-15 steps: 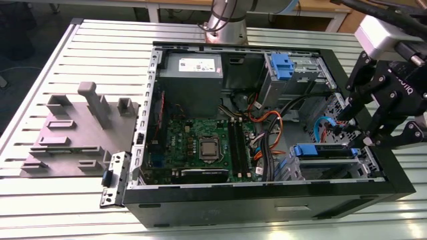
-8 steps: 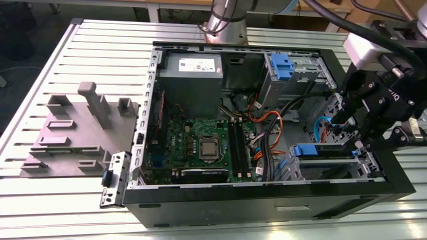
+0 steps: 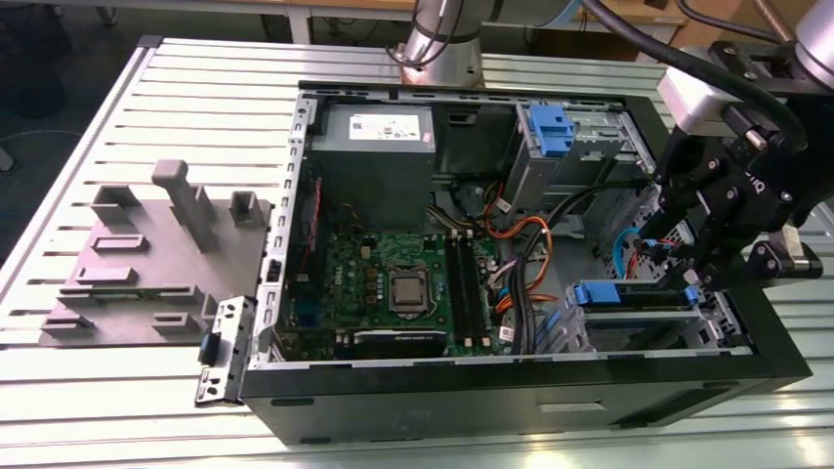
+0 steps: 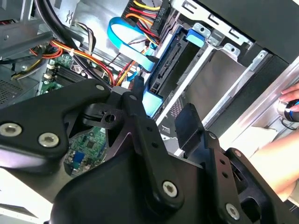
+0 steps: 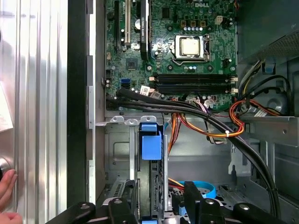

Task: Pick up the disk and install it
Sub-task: 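Insert the disk into the insertion slot, then insert the first disk wire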

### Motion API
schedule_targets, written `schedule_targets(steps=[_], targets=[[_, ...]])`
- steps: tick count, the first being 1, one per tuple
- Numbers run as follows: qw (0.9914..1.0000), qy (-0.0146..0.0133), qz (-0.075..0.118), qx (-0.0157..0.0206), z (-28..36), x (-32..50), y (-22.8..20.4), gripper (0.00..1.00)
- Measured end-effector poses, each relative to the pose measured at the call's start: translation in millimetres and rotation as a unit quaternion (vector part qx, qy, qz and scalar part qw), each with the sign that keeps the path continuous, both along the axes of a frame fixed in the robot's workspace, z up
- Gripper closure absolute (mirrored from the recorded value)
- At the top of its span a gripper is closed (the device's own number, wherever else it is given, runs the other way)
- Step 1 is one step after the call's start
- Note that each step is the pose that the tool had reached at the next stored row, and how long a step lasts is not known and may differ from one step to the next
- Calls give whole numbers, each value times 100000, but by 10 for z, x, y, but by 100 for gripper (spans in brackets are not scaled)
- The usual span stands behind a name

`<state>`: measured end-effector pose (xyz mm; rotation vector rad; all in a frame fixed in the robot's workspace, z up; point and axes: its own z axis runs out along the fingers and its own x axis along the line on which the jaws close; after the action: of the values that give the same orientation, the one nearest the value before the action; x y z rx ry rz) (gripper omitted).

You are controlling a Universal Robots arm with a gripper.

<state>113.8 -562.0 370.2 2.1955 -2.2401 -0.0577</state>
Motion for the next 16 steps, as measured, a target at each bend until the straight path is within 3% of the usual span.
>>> schedule_targets(steps=[16], targets=[[100000,-90,277,1,-21,-1,0,46]])
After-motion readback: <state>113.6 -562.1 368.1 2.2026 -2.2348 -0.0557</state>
